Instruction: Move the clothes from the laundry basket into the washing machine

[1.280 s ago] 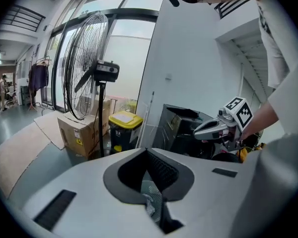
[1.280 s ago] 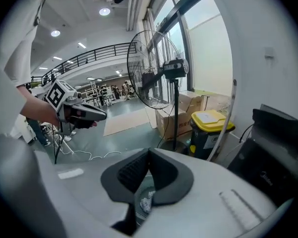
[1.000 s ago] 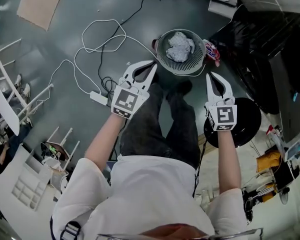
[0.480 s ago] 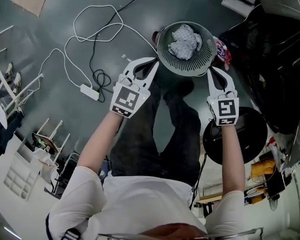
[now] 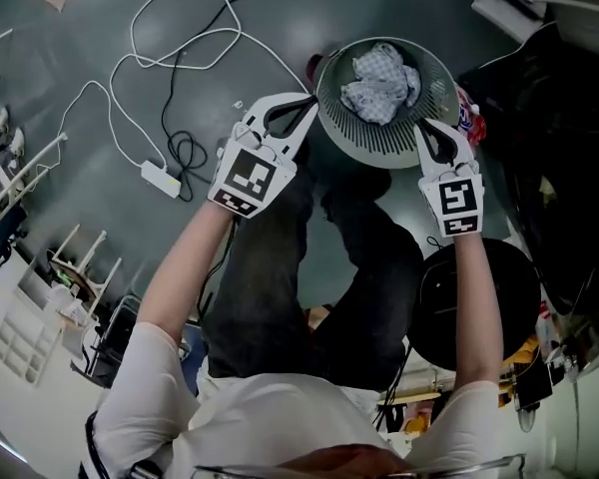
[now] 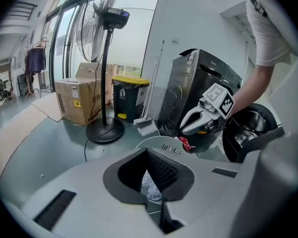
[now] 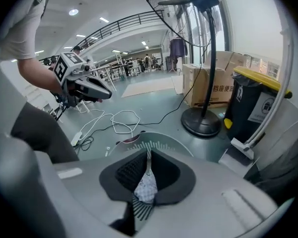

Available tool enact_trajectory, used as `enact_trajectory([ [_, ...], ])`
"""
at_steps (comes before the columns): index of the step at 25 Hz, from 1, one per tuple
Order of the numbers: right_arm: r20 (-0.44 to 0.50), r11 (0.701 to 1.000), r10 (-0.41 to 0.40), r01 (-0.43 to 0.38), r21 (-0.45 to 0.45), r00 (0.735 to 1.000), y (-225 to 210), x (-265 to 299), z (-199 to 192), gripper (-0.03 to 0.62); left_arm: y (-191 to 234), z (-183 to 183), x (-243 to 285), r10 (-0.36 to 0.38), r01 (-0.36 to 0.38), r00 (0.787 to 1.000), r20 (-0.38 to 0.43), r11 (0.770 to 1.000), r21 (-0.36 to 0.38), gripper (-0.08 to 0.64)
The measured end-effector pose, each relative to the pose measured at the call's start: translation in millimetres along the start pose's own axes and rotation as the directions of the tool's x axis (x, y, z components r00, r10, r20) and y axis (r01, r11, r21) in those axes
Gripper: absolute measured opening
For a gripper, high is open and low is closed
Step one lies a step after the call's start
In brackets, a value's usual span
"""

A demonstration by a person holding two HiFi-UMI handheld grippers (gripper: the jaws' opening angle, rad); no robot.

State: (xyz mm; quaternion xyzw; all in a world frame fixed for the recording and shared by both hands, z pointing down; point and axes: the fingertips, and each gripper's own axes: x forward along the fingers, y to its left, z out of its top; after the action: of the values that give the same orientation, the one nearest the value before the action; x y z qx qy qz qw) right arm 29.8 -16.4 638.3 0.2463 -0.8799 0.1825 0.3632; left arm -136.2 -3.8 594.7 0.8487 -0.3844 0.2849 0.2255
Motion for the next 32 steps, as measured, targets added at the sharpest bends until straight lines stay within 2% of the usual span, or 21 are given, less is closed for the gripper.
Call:
enact_trajectory([
  [5, -0.051, 0.997, 0.057, -0.060, -0.058, 0.997, -7, 56, -26, 0.073, 24, -35, 35, -0.021, 0.022, 0.999, -0.028, 0.999, 0.050, 0.005],
  [11, -0.104, 0.986, 0.116, -0.127, -0.108, 0.988, -15, 107, -58, 0.107, 43, -59, 71, -0.055, 0.056, 0.998, -0.026, 0.997, 0.048, 0.006],
  [16, -0.144, 0.972, 0.135, -0.159, -0.171, 0.980, -25, 135, -79, 0.107, 62, -77, 94, -0.073, 0.076, 0.997, -0.027, 0.990, 0.120, 0.005],
  [20, -0.205, 0.965, 0.150, -0.188, -0.180, 0.967, -36, 162, -106, 0.152, 86, -96, 112, -0.072, 0.077, 0.997, -0.033, 0.983, 0.165, 0.005],
  [23, -0.258, 0.963, 0.173, -0.218, -0.157, 0.951, -42, 186, -129, 0.184, 98, -107, 126, -0.076, 0.080, 0.997, -0.026, 0.982, 0.170, 0.005],
  [27, -0.292, 0.952, 0.173, -0.236, -0.194, 0.940, -46, 214, -148, 0.188, 112, -115, 145, -0.082, 0.081, 0.997, 0.002, 0.984, 0.162, 0.005],
  [32, -0.343, 0.944, 0.187, -0.265, -0.197, 0.920, -44, 234, -173, 0.241, 118, -121, 161, -0.073, 0.065, 0.996, 0.042, 0.985, 0.162, 0.005],
])
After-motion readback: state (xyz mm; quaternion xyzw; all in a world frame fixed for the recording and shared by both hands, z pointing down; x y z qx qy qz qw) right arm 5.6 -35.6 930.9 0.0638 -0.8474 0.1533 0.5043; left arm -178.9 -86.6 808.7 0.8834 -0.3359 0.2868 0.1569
